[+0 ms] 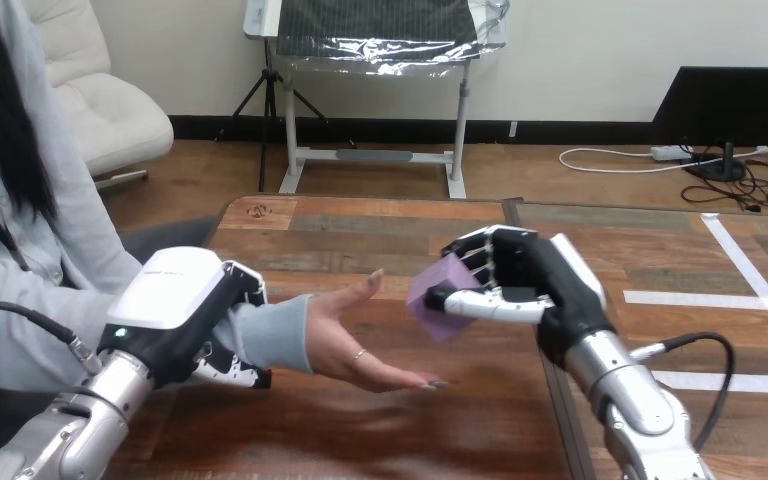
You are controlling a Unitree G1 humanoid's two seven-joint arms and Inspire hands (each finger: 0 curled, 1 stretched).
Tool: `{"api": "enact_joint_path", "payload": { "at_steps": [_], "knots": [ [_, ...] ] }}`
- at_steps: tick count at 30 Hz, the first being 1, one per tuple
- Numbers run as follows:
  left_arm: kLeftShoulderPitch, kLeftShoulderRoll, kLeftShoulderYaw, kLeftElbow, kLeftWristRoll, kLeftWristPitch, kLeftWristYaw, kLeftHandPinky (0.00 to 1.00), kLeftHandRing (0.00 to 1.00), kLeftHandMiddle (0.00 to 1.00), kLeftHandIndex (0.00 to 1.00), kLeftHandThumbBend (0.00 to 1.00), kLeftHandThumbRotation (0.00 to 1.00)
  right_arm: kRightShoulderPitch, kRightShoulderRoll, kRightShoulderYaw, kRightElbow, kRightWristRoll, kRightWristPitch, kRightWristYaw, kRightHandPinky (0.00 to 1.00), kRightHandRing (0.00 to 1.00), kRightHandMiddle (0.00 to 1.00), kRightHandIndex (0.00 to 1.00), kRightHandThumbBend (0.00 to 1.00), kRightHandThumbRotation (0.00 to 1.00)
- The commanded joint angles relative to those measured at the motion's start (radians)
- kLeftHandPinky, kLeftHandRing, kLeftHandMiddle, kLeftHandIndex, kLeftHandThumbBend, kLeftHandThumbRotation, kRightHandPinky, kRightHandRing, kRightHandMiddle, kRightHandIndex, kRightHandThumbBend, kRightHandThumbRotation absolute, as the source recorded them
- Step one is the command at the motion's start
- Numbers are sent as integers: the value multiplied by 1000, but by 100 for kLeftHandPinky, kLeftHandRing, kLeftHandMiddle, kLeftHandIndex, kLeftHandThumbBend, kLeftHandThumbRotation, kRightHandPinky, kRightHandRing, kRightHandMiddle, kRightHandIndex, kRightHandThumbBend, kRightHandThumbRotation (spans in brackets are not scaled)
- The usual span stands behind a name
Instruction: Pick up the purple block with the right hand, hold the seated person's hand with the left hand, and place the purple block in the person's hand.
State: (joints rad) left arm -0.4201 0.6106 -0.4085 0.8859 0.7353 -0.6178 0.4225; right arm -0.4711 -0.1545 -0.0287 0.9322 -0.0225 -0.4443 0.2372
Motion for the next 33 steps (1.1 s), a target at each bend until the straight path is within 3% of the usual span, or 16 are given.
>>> {"api": "enact_joint_path", "payload": {
  "at_steps": [1, 33],
  "knots": [
    [-34, -16, 34, -90, -32, -17, 6, 27, 30, 34, 34, 88, 0, -51, 21, 13, -6, -8, -29, -8, 34, 40, 47, 49, 80, 0],
    [-16, -31, 40, -158, -35, 2, 2, 28, 29, 33, 33, 89, 0, -10, 95, 52, -7, -29, -3, 1, 33, 39, 48, 49, 79, 0]
  ]
}}
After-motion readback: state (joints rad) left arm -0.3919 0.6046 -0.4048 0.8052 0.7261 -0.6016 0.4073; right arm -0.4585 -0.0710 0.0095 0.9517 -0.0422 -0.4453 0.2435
